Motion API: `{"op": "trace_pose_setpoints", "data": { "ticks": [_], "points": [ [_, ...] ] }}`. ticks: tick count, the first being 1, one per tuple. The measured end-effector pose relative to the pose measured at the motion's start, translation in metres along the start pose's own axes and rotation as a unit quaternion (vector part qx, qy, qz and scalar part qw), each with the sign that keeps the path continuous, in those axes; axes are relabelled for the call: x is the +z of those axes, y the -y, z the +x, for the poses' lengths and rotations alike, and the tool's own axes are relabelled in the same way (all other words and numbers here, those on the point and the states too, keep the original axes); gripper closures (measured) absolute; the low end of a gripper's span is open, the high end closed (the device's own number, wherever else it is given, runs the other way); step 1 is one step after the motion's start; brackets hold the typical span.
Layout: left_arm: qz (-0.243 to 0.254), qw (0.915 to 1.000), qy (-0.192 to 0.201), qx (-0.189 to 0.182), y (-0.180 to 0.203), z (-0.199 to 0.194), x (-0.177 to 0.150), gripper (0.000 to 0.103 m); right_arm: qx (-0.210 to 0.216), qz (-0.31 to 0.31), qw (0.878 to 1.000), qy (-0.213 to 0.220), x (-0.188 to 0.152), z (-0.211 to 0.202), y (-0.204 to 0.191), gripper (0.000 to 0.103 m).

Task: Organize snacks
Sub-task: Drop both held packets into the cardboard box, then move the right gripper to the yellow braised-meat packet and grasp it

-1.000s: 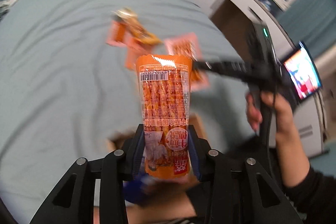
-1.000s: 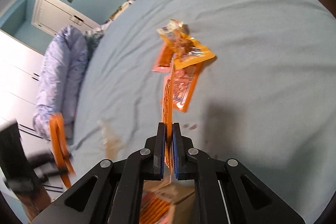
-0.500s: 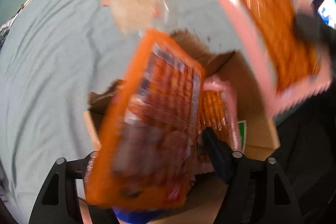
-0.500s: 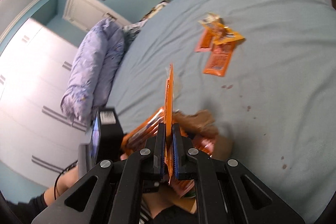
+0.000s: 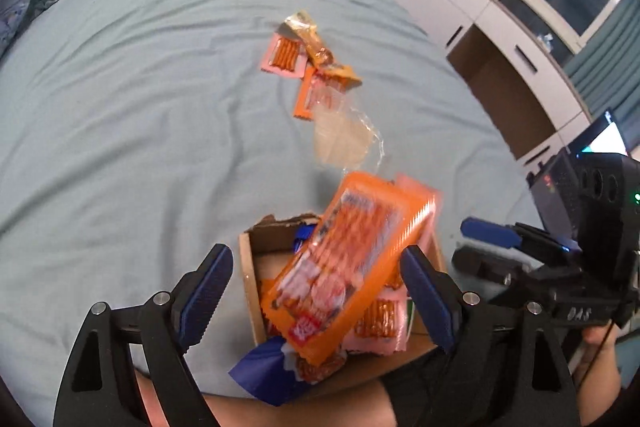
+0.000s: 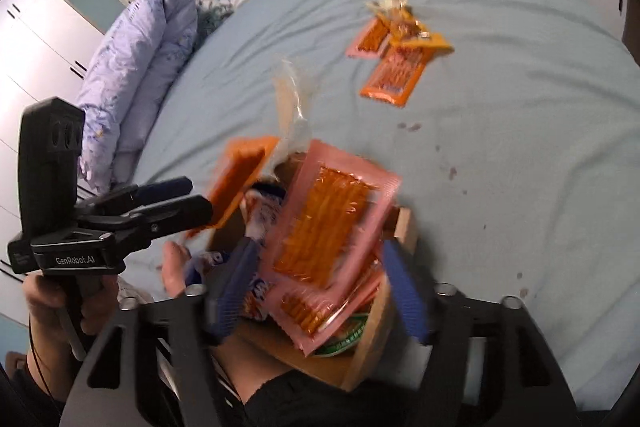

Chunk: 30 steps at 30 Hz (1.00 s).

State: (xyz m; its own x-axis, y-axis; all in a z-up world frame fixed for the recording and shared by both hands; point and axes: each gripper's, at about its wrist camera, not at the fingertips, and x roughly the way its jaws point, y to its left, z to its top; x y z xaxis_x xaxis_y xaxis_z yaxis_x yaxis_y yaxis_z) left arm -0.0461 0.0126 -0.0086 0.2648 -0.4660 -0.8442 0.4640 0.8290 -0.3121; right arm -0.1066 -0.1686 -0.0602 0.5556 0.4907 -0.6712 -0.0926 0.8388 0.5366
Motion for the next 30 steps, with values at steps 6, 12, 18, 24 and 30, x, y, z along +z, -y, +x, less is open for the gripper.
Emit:
{"op": "trace_pose_setpoints", "data": {
  "ticks": [6, 12, 18, 24, 30],
  "points": [
    [0.005, 0.9996, 0.02, -0.019, 0.007, -0.012, -0.003, 0.016, -0.04, 0.046, 0.994, 0.094, 0.009, -0.02, 0.02, 0.036],
    [0.0, 0.9936, 0.092, 0.065, 0.004, -0.032, 0.002, 0.015, -0.155, 0.019, 0.98, 0.121, 0.028, -0.025, 0.021, 0.036],
    [0.036, 0.9817, 0.113, 0.149, 0.012, -0.031, 0.004, 0.008, -0.233, -0.017, 0.965, 0.121, 0.036, -0.016, 0.004, 0.036],
    [0.047, 0.9803, 0.103, 0.162, 0.013, -0.027, 0.004, 0.004, -0.218, -0.027, 0.971, 0.09, 0.045, -0.002, 0.006, 0.036],
    [0.037, 0.982, 0.089, 0.162, 0.008, -0.022, 0.009, 0.004, -0.176, -0.01, 0.981, 0.077, 0.054, -0.018, 0.028, 0.036]
  ]
}}
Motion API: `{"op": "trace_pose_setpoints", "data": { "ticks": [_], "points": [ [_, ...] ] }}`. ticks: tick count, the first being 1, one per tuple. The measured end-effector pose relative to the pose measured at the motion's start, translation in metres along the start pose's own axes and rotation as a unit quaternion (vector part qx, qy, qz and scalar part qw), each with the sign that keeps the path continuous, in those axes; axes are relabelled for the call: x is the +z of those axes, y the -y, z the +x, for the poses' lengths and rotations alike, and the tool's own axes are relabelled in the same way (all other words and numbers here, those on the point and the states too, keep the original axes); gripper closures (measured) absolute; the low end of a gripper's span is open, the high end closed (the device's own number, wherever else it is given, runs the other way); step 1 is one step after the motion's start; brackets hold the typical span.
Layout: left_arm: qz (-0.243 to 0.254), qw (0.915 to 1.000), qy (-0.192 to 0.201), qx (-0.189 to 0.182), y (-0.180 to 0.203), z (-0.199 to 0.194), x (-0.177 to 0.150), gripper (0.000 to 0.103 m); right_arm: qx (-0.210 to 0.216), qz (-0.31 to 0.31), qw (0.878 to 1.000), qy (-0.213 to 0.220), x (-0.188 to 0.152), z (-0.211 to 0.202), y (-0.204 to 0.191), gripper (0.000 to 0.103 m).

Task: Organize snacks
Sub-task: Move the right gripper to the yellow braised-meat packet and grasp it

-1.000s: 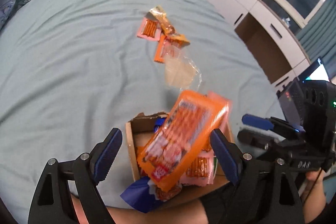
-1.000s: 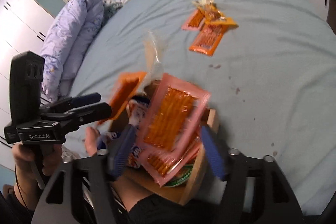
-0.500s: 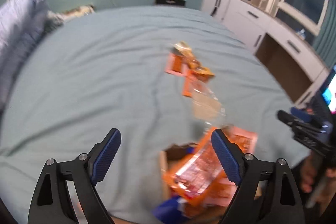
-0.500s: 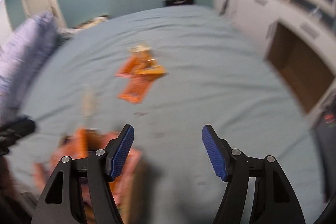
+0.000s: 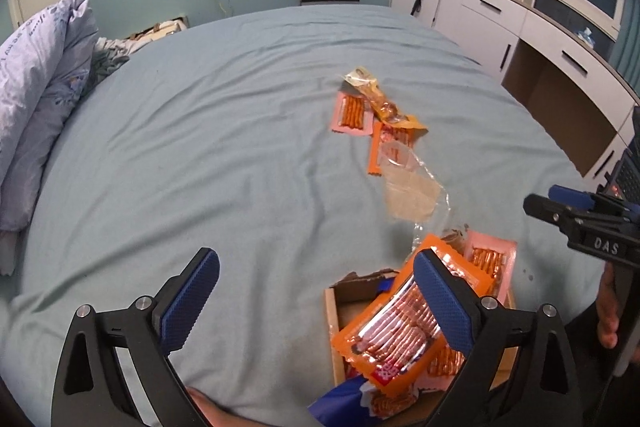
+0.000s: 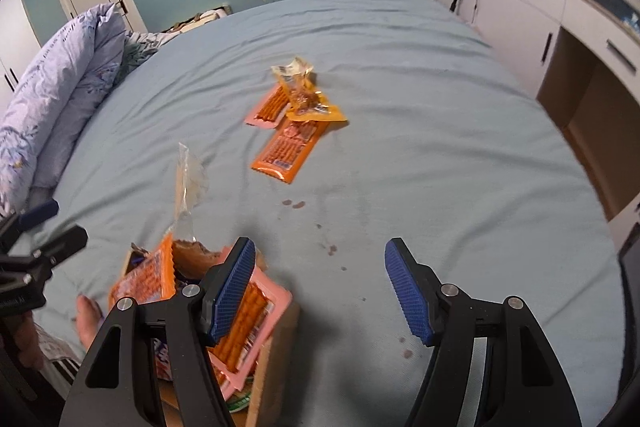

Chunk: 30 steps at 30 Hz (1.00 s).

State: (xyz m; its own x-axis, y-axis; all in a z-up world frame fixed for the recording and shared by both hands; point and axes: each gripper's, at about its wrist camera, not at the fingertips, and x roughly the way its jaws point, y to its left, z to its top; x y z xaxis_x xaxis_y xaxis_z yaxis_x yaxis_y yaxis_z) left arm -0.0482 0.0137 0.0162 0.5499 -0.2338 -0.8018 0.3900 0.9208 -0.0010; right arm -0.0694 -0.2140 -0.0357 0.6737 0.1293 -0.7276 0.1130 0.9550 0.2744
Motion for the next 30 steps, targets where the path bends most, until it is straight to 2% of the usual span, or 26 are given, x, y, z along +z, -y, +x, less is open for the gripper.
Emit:
{"op": "trace_pose_setpoints", "data": {
  "ticks": [2, 9, 15, 20, 25, 30],
  "points": [
    [-0.002, 1.0, -0.005, 0.0, -0.002, 0.004, 0.002, 0.004, 0.002, 0.002, 1.0, -0.002, 0.004, 0.0, 0.005, 0.036],
    [-0.007, 0.9999, -0.014, 0.002, -0.007, 0.013, 0.009, 0.004, -0.04, -0.039, 0.998, 0.001, 0.034, 0.029, 0.004, 0.036],
    [-0.029, 0.9991, -0.021, -0.021, -0.016, 0.018, 0.013, 0.004, -0.029, -0.057, 0.998, -0.019, 0.053, 0.062, -0.006, 0.036],
    [-0.036, 0.9988, -0.027, -0.02, -0.022, 0.026, 0.019, 0.003, -0.016, -0.073, 0.997, -0.027, 0.074, 0.085, -0.012, 0.036],
    [-0.051, 0.9974, -0.045, -0.026, -0.031, 0.039, 0.02, 0.003, 0.001, -0.085, 0.996, -0.04, 0.108, 0.118, -0.016, 0.036],
    [-0.062, 0.996, -0.057, -0.029, -0.038, 0.051, 0.021, 0.003, -0.004, -0.087, 0.995, -0.05, 0.14, 0.163, -0.018, 0.036]
  ]
}}
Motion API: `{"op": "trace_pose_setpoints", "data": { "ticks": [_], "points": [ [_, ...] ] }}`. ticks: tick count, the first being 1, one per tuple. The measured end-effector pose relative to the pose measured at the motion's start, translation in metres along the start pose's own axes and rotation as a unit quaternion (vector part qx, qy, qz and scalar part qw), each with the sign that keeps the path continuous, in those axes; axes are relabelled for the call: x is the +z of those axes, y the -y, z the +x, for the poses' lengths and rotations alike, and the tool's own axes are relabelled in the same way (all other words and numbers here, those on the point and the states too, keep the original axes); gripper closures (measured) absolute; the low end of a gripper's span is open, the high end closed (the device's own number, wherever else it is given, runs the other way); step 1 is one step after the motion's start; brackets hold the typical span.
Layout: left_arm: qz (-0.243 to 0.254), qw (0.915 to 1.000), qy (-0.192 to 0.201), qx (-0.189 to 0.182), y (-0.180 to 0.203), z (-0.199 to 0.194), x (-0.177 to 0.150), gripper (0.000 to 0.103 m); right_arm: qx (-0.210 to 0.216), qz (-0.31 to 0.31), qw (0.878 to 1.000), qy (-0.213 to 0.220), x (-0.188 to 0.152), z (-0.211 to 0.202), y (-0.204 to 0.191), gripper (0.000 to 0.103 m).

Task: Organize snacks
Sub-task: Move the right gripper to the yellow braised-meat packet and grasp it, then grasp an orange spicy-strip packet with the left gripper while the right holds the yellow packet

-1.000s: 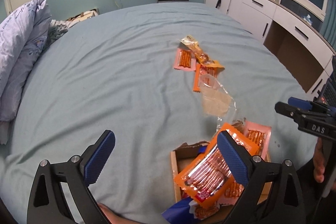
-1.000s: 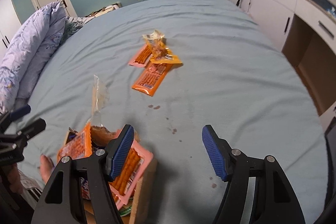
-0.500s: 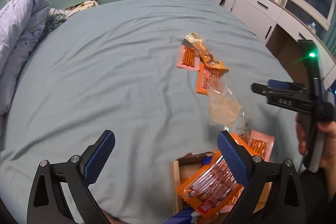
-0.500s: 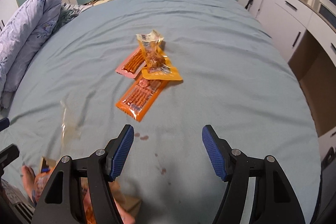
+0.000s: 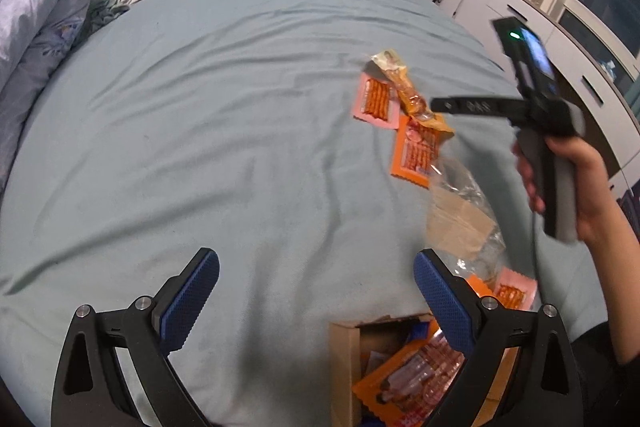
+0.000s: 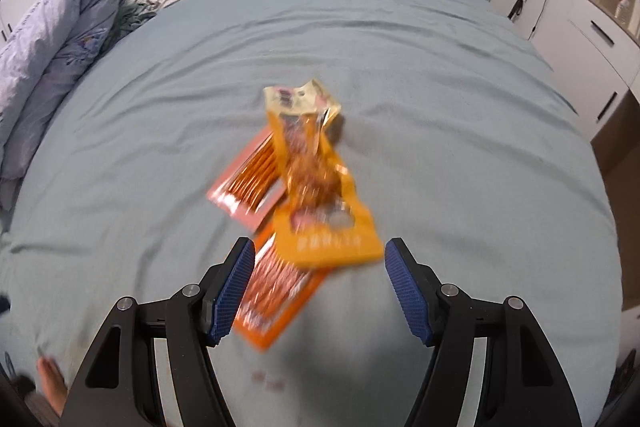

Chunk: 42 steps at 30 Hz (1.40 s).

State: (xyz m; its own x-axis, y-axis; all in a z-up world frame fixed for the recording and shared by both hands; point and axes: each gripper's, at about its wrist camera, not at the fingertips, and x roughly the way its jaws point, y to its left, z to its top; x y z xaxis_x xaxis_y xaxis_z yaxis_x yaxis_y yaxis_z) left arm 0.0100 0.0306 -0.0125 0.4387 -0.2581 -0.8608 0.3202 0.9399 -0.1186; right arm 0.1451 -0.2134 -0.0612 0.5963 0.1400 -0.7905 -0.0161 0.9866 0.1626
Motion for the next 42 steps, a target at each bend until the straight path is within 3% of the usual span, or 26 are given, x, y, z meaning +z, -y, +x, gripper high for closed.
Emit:
{"op": "trace_pose_setpoints", "data": {
  "ticks": [7, 10, 11, 12, 14, 15, 23, 29, 36, 39, 42],
  "points": [
    [-0.016, 0.9996, -0.022, 0.008, -0.009, 0.018, 0.002, 0.003, 0.026, 0.008, 0.999, -0.041, 0.03, 0.075, -0.005, 0.036],
    [-0.018, 0.9995, -0.023, 0.012, -0.008, 0.021, 0.004, 0.003, -0.015, -0.023, 0.999, -0.04, 0.028, 0.094, -0.013, 0.037],
    [-0.016, 0.9995, -0.023, 0.016, -0.007, 0.022, 0.004, 0.003, -0.012, -0.021, 0.999, -0.032, 0.027, 0.094, -0.013, 0.042],
    [-0.015, 0.9995, -0.023, 0.017, -0.006, 0.022, 0.005, 0.003, -0.009, -0.014, 1.0, -0.025, 0.025, 0.093, -0.011, 0.054],
    [-0.01, 0.9996, -0.018, 0.021, -0.004, 0.021, 0.005, 0.003, 0.012, 0.002, 1.0, -0.014, 0.022, 0.088, -0.003, 0.06],
    [-0.007, 0.9995, -0.015, 0.026, -0.002, 0.02, 0.004, 0.003, 0.025, 0.011, 1.0, -0.01, 0.02, 0.082, 0.001, 0.065],
    [-0.007, 0.9987, 0.01, 0.049, -0.005, 0.007, 0.001, 0.003, 0.085, 0.12, 0.989, -0.006, -0.008, 0.035, 0.042, 0.067],
    [-0.029, 0.9979, 0.023, 0.053, -0.017, -0.007, -0.005, 0.003, 0.117, 0.158, 0.98, 0.042, -0.031, -0.048, 0.061, 0.067],
    [-0.041, 0.998, 0.025, 0.041, -0.019, -0.015, -0.007, 0.003, 0.163, 0.211, 0.961, 0.071, -0.123, -0.129, 0.07, 0.067],
    [-0.031, 0.9987, 0.022, 0.035, -0.014, -0.013, -0.005, 0.004, 0.149, 0.231, 0.96, 0.052, -0.159, -0.134, 0.078, 0.067],
    [-0.013, 0.9993, 0.015, 0.03, -0.004, -0.01, -0.001, 0.004, 0.148, 0.247, 0.957, 0.029, -0.17, -0.131, 0.085, 0.067]
  ]
}}
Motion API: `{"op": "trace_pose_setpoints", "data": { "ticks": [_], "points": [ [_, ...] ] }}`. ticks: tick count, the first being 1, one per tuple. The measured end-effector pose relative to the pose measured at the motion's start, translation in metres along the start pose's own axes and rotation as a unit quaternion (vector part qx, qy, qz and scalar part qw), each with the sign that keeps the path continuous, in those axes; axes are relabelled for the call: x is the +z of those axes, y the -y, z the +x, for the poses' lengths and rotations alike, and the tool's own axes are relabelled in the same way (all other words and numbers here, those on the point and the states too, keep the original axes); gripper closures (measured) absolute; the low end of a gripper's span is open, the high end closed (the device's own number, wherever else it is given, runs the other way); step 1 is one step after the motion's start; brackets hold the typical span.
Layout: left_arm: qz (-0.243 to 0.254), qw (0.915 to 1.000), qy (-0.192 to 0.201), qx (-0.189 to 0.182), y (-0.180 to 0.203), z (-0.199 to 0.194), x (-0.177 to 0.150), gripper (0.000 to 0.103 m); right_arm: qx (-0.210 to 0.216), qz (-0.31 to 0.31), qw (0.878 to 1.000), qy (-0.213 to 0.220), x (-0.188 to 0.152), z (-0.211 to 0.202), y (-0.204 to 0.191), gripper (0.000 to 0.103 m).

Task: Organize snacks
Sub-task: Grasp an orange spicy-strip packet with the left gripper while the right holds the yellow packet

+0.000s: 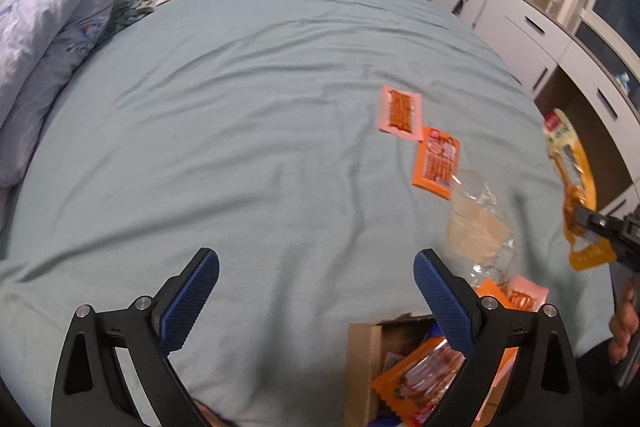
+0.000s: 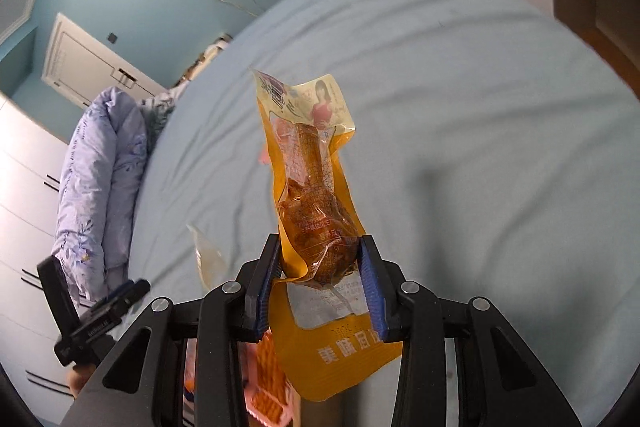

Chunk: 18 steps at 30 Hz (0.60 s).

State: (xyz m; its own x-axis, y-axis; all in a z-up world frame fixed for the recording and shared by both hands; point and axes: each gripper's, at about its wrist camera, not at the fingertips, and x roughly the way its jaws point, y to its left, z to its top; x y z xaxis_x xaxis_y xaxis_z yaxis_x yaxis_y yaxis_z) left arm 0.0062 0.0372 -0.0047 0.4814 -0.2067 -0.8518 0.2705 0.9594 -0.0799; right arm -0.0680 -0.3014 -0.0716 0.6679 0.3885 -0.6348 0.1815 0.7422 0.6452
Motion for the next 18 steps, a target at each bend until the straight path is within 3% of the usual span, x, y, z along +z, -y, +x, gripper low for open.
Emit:
{"op": "trace_pose_setpoints", "data": {
  "ticks": [5, 10, 13, 14, 18],
  "points": [
    [0.046, 0.9989, -0.003, -0.01, 0.027, 0.008, 0.03, 0.003, -0.001, -0.002, 1.0, 0.0, 0.021, 0.009, -0.004, 0.067],
    [0.111, 0.9914, -0.056, -0.039, 0.073, 0.049, 0.083, 0.002, -0.003, 0.019, 1.0, -0.003, 0.036, 0.015, 0.013, 0.067],
    [0.146, 0.9805, -0.12, -0.053, 0.108, 0.094, 0.112, 0.001, -0.012, 0.039, 0.999, 0.003, 0.036, 0.017, 0.022, 0.067],
    [0.163, 0.9735, -0.151, -0.053, 0.124, 0.116, 0.12, 0.001, -0.013, 0.05, 0.999, 0.007, 0.039, 0.015, 0.029, 0.067],
    [0.204, 0.9543, -0.215, -0.039, 0.163, 0.171, 0.131, 0.001, -0.008, 0.073, 0.997, 0.014, 0.042, 0.016, 0.031, 0.067]
  ]
}}
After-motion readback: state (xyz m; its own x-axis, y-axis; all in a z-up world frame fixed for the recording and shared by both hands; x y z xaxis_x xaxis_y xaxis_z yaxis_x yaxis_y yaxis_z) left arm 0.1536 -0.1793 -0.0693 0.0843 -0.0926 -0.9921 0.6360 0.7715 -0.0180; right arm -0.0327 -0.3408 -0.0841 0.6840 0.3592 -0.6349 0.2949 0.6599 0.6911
